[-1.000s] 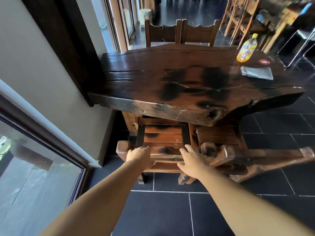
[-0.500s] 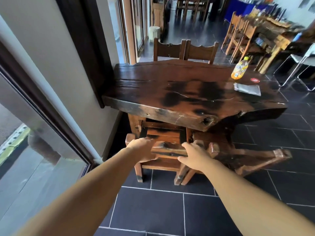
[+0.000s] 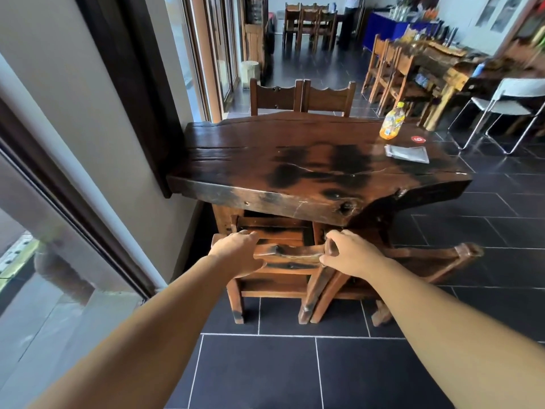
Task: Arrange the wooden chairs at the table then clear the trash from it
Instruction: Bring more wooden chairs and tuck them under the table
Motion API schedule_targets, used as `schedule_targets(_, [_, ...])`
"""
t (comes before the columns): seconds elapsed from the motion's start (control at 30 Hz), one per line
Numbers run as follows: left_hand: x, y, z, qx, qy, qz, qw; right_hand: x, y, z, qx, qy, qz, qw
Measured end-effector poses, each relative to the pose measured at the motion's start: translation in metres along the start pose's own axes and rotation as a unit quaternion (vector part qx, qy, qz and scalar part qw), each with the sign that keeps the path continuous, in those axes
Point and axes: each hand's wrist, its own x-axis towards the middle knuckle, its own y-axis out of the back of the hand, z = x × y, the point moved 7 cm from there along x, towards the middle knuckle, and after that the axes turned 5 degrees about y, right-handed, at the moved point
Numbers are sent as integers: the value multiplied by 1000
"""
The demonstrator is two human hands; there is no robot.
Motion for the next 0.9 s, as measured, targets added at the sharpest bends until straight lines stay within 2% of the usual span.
schedule_targets(0.23, [10, 12, -11, -6, 5, 4, 1000, -1, 18, 3, 3, 1, 29, 1000])
schedule_targets(0.4, [17, 11, 6, 9, -18, -15, 1000, -9, 28, 3, 10, -23, 44, 999])
schedule_targets(0.67, [39, 13, 64, 48, -91, -34, 994, -37, 33, 56, 18, -119, 36, 992])
schedule_targets(0.9, [53, -7, 165, 40, -147, -62, 986, -76, 19, 135, 62, -166, 46, 983])
